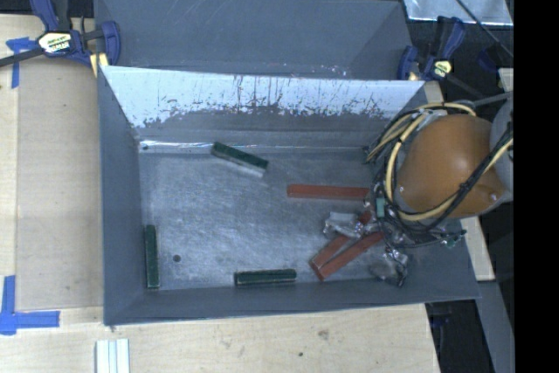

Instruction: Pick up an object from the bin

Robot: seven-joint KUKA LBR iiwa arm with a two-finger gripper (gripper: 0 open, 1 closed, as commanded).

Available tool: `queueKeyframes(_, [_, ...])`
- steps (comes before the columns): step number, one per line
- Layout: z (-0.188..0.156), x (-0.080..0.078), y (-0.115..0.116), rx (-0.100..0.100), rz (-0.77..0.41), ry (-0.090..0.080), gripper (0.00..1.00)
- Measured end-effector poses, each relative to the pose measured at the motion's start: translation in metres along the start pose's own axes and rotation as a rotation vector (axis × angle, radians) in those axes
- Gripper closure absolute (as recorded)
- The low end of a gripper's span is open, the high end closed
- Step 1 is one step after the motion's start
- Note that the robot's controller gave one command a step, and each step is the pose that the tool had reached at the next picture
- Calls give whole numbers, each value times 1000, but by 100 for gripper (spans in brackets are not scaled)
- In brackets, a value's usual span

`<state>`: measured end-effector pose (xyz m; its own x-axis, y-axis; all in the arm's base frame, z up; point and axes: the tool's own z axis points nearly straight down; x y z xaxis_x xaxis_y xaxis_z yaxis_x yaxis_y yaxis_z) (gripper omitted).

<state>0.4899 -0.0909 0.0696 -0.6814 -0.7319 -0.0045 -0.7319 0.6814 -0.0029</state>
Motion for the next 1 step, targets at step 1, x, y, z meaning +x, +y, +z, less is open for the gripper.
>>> queueKeyframes(1, [-3,18,-21,-14,-493,-20,0])
